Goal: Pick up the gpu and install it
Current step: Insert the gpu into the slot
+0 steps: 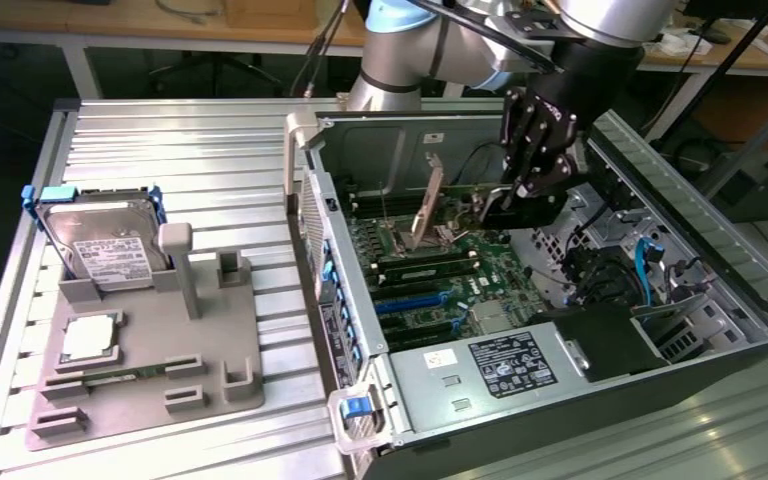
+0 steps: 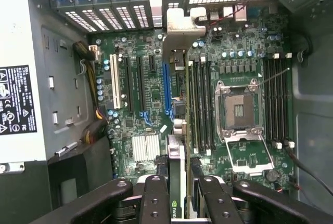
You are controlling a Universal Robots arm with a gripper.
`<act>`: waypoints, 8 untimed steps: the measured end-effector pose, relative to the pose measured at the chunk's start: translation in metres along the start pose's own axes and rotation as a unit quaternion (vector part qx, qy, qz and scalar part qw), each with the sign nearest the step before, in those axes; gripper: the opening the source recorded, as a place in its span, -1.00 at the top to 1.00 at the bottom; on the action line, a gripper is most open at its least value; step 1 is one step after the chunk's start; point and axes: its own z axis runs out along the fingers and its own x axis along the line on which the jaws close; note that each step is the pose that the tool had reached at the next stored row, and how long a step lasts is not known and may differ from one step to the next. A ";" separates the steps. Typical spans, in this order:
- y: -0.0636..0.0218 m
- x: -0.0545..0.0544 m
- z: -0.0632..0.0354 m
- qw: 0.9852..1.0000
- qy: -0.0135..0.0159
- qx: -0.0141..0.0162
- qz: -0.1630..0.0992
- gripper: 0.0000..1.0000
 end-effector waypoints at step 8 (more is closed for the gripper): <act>0.0065 -0.002 0.0046 1.000 0.000 0.000 0.000 0.47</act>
